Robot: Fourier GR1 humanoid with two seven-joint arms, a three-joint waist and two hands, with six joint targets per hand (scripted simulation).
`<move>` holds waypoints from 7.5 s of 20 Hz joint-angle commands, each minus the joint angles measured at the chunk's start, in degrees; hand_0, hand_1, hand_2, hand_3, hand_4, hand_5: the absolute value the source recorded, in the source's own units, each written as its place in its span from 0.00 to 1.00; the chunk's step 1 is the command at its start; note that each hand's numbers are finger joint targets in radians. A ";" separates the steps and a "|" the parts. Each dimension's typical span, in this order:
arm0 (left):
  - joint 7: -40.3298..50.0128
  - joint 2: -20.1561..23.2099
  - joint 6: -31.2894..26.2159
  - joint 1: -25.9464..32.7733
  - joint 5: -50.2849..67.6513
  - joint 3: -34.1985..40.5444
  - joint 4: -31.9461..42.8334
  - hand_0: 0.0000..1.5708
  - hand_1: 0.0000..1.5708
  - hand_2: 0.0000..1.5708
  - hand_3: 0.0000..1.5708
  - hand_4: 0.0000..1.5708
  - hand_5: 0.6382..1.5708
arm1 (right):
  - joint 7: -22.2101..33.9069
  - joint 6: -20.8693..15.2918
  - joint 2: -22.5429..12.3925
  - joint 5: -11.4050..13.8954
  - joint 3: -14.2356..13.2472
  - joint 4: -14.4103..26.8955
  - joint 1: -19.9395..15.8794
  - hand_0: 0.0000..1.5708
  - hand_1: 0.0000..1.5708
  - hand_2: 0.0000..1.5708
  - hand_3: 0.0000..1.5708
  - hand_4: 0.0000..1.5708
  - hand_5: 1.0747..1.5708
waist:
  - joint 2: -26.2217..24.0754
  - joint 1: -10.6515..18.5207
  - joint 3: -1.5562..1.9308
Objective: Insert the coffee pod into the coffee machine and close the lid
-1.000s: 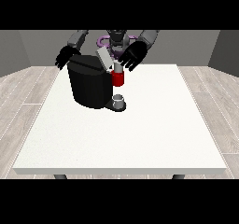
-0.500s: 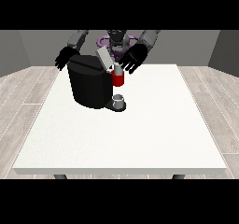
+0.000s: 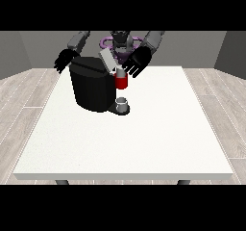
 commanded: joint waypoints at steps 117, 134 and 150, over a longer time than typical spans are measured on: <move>0.93 -19.97 -4.04 53.53 37.44 5.20 -43.03 0.00 0.00 0.00 0.00 0.00 1.00 | 3.40 12.80 -6.03 2.58 0.19 14.12 -15.64 0.00 0.00 0.00 0.00 0.00 1.00 | -12.30 21.55 -0.07; 0.32 -16.99 -2.04 49.56 39.26 6.79 -39.23 0.00 0.00 0.00 0.00 0.10 1.00 | 0.70 11.10 -3.43 5.20 0.96 19.74 -22.99 0.00 0.00 0.00 0.00 0.05 1.00 | -9.44 21.91 -0.07; 0.78 -20.91 -1.92 53.38 37.28 -0.98 -45.56 0.00 0.00 0.00 0.00 0.13 1.00 | 0.72 8.61 -2.56 11.17 2.58 24.33 -29.53 0.00 0.00 0.00 0.00 0.07 1.00 | -11.74 26.32 -0.06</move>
